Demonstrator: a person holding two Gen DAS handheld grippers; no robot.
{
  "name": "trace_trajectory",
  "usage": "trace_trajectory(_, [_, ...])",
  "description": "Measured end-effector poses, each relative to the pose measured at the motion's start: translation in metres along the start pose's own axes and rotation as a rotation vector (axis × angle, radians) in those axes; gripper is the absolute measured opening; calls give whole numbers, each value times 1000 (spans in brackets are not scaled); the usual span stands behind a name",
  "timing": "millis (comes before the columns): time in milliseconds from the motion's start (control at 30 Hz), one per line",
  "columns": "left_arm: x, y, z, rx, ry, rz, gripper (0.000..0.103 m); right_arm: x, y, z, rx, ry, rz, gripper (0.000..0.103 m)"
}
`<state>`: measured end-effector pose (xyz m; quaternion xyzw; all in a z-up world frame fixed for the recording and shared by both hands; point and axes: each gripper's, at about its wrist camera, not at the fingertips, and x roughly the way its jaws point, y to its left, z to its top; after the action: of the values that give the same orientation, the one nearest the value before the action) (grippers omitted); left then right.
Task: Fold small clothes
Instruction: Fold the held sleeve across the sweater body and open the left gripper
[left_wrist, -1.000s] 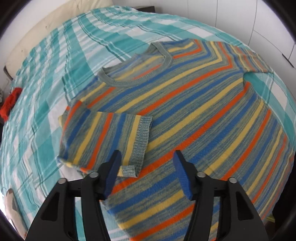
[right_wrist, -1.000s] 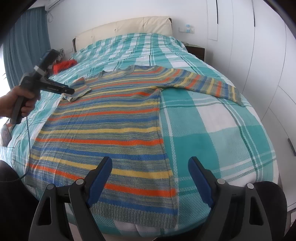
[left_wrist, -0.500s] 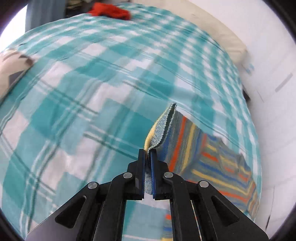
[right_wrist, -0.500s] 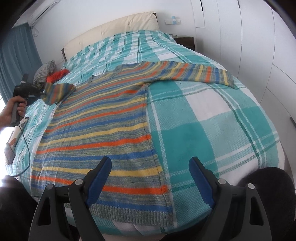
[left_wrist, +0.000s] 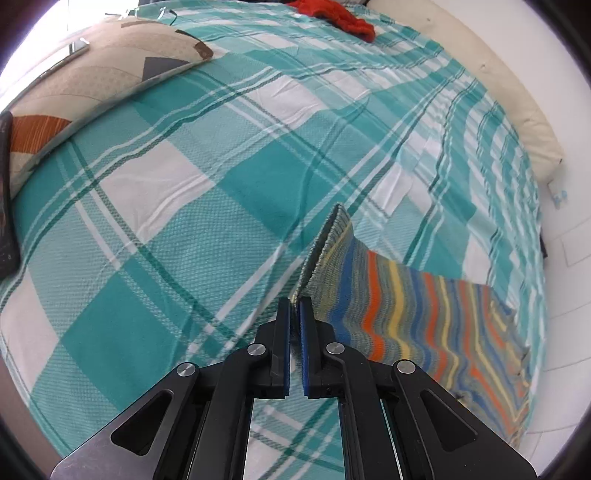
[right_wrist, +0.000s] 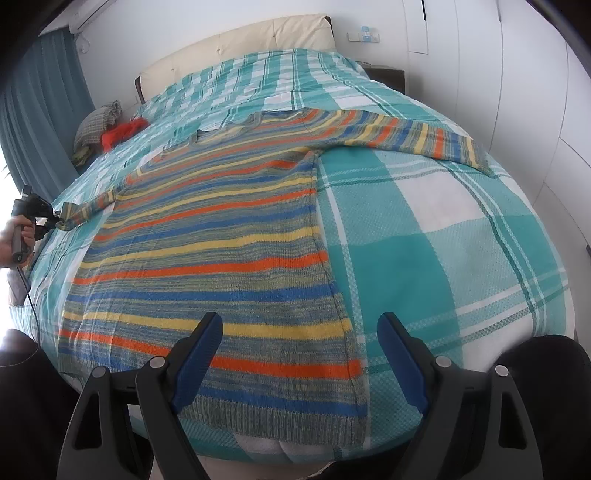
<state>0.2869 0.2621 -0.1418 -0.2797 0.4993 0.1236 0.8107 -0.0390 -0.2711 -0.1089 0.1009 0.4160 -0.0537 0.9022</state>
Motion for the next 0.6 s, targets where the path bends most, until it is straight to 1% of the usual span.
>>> trace_trajectory(100, [15, 8, -7, -29, 27, 12, 2, 3, 1, 0, -2, 11, 2, 85])
trace_trajectory(133, [18, 8, -10, -24, 36, -7, 2, 3, 2, -1, -4, 12, 2, 85])
trace_trajectory(200, [19, 10, -14, -29, 47, -82, 5, 2, 3, -1, -9, 10, 1, 85])
trace_trajectory(233, [16, 13, -15, -48, 46, -118, 9, 1, 4, -1, -12, 8, 1, 85])
trace_trajectory(267, [13, 19, -17, -69, 41, -152, 20, 0, 4, -1, -14, 5, 2, 85])
trace_trajectory(300, [9, 24, -18, -85, 35, -185, 28, 0, 4, -1, -16, 4, 2, 85])
trace_trajectory(333, [6, 29, -19, -93, 24, -206, 44, 0, 5, -1, -17, 4, 3, 85])
trace_trajectory(367, [3, 32, -20, -95, 13, -218, 49, 0, 5, -2, -17, 7, 4, 85])
trace_trajectory(400, [2, 34, -22, -89, 11, -233, 49, 2, 6, -2, -17, 11, 6, 85])
trace_trajectory(467, [5, 32, -26, -68, 32, -267, 49, 5, 8, -2, -20, 21, 8, 85])
trace_trajectory(533, [8, 26, -31, -34, 37, -276, 49, 7, 11, -4, -28, 27, 11, 85])
trace_trajectory(567, [9, 23, -34, -16, 35, -263, 36, 7, 12, -4, -34, 29, 10, 85])
trace_trajectory(600, [11, 19, -37, 8, 37, -224, 16, 8, 14, -5, -42, 31, 9, 85])
